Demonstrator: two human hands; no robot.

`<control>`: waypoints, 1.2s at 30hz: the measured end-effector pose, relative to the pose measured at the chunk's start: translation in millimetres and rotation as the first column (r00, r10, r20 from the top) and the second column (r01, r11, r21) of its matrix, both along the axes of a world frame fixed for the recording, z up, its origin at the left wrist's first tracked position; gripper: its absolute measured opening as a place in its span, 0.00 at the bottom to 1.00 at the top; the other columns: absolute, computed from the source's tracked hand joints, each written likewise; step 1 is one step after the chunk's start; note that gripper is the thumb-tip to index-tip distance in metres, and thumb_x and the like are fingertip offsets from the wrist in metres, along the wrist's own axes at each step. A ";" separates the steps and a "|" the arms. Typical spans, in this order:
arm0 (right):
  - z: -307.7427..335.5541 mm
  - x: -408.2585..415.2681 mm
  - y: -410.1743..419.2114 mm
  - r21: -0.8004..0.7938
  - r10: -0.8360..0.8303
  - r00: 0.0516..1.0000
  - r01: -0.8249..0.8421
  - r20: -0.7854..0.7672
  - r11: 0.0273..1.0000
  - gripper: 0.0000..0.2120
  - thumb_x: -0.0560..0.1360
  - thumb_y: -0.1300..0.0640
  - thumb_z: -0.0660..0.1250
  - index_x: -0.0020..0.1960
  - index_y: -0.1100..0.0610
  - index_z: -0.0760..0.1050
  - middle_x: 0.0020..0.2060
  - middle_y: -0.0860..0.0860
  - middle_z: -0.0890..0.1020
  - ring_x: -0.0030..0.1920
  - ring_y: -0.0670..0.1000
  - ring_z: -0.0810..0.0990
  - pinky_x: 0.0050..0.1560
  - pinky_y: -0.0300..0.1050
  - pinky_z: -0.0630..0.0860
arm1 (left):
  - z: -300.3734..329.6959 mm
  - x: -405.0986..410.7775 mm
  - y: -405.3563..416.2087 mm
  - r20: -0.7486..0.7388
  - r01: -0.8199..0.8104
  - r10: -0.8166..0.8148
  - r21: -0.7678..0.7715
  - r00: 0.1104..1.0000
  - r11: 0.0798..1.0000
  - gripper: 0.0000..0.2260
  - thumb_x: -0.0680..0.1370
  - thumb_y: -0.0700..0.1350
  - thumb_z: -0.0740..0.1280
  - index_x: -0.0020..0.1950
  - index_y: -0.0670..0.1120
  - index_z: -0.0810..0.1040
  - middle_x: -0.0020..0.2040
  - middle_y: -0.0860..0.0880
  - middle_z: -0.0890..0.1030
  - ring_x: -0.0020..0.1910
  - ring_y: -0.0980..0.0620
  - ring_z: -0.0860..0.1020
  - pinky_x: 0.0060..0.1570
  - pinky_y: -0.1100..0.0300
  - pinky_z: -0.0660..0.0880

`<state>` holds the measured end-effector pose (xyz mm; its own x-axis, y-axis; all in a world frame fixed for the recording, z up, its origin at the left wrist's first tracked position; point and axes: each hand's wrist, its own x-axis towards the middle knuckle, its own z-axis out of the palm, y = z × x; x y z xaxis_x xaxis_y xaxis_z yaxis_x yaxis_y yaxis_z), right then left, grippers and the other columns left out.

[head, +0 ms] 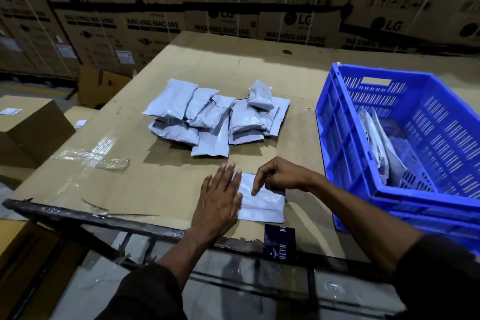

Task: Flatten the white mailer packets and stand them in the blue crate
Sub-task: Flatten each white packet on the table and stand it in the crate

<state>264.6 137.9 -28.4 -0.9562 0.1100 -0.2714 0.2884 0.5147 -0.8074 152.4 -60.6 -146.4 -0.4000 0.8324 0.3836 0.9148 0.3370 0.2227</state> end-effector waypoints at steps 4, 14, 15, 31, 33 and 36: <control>-28.3 -15.7 -6.1 0.631 -0.002 0.991 0.089 -0.137 0.771 0.16 0.76 0.59 0.61 0.59 0.50 0.81 0.56 0.49 0.84 0.57 0.53 0.80 0.56 0.53 0.75 | -7.1 -4.2 6.6 0.021 -0.016 0.020 -0.166 1.000 0.986 0.26 0.84 0.53 0.51 0.77 0.44 0.71 0.80 0.45 0.67 0.78 0.46 0.67 0.68 0.41 0.71; -108.3 19.2 -36.9 0.817 0.059 0.989 0.078 -0.136 0.571 0.30 0.84 0.40 0.40 0.81 0.54 0.56 0.80 0.48 0.57 0.80 0.52 0.55 0.75 0.57 0.52 | -6.0 -6.7 8.1 -0.022 -0.038 0.034 -0.250 0.999 0.967 0.28 0.83 0.55 0.53 0.79 0.44 0.69 0.80 0.46 0.67 0.78 0.47 0.67 0.70 0.41 0.71; -107.4 18.9 -37.7 0.813 0.064 0.989 0.074 -0.135 0.577 0.30 0.84 0.41 0.40 0.81 0.54 0.56 0.80 0.48 0.57 0.80 0.52 0.54 0.75 0.57 0.52 | -4.8 -6.9 8.4 -0.011 -0.030 0.029 -0.258 1.000 0.966 0.28 0.83 0.55 0.53 0.79 0.44 0.69 0.80 0.46 0.67 0.78 0.47 0.67 0.69 0.41 0.71; -99.9 21.5 -37.1 0.666 0.012 0.989 0.089 -0.146 0.741 0.31 0.81 0.37 0.36 0.82 0.45 0.49 0.80 0.39 0.49 0.79 0.42 0.42 0.78 0.50 0.40 | 2.1 -4.8 5.0 0.021 -0.026 0.037 -0.401 0.999 0.916 0.28 0.82 0.56 0.53 0.78 0.44 0.69 0.80 0.46 0.67 0.77 0.48 0.69 0.66 0.36 0.74; -107.3 23.4 -37.3 0.747 0.031 0.987 0.098 -0.157 0.658 0.27 0.84 0.40 0.40 0.82 0.45 0.48 0.81 0.41 0.49 0.80 0.45 0.44 0.77 0.50 0.41 | 2.6 -3.9 3.1 0.010 -0.025 0.032 -0.385 0.999 0.923 0.29 0.82 0.56 0.53 0.80 0.43 0.67 0.81 0.46 0.65 0.78 0.47 0.67 0.67 0.36 0.72; -108.2 20.9 -36.8 0.773 0.038 0.990 0.082 -0.136 0.630 0.26 0.85 0.42 0.41 0.82 0.45 0.46 0.81 0.42 0.48 0.80 0.47 0.45 0.77 0.50 0.41 | 0.8 -4.3 0.0 -0.007 -0.022 0.021 -0.355 1.000 0.934 0.30 0.82 0.57 0.53 0.82 0.43 0.63 0.83 0.45 0.60 0.80 0.46 0.63 0.71 0.38 0.66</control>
<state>285.6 101.1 -136.6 -0.9688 0.2434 0.0465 0.2348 0.9616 -0.1421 148.1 -60.6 -145.6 -0.4185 0.9059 0.0656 0.9070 0.4131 0.0815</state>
